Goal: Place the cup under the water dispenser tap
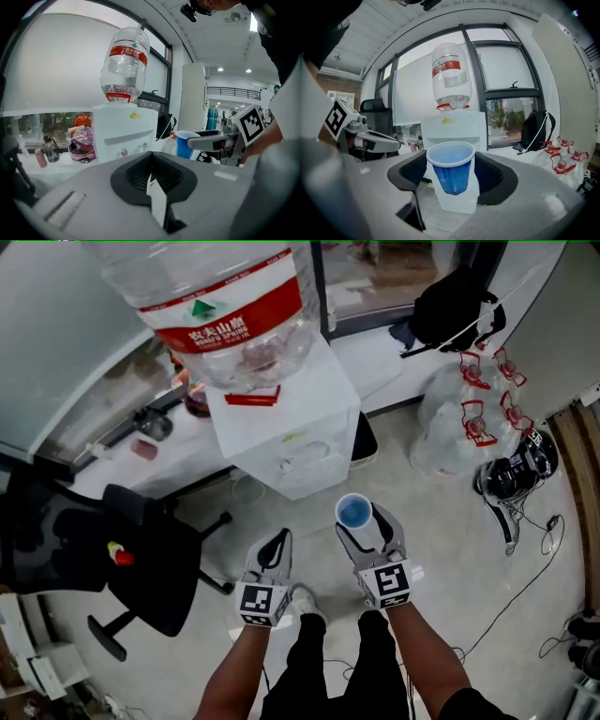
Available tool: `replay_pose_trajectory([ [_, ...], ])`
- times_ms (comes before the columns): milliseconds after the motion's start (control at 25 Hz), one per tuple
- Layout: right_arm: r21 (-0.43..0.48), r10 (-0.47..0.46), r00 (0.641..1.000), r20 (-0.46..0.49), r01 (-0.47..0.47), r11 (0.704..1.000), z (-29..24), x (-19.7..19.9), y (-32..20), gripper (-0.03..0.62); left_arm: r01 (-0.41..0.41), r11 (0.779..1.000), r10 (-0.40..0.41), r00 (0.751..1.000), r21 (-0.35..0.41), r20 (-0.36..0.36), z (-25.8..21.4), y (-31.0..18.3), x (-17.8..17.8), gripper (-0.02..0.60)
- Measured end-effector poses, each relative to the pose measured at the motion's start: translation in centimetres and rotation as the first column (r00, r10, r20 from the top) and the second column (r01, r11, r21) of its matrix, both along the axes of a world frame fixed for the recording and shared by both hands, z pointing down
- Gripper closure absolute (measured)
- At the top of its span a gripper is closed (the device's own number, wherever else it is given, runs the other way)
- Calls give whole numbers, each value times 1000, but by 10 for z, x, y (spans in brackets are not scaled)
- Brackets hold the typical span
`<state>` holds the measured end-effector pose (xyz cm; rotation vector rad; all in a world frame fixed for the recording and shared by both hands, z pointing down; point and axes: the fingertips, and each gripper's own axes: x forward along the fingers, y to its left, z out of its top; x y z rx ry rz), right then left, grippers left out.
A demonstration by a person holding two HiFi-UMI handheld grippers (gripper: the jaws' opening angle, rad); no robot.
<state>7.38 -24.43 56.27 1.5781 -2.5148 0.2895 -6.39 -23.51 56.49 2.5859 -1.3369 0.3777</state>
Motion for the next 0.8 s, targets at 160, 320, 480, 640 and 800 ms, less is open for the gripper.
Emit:
replay_pose_trajectory([
  [160,-32,-18,1000,-11,18,999,46,7,-12,276,47,999,-47,999,-22,14,33,-10,10,566],
  [320,-48,-33,999,-24,32,998,87,10,-25,276,75,996,-74,997,-50,25,72,-15,12,566],
  [480,-55,-55,998,-26,53,997,116,8,-40,276,86,995,-84,996,-57,33,104,-22,14,566],
  [640,-53,-72,997,-17,71,996,141,1,-59,276,106,992,-105,994,-61,28,129,-33,13,566],
  [800,-56,-71,997,-16,70,996,170,-4,-80,276,91,995,-90,995,-41,37,156,-43,15,566],
])
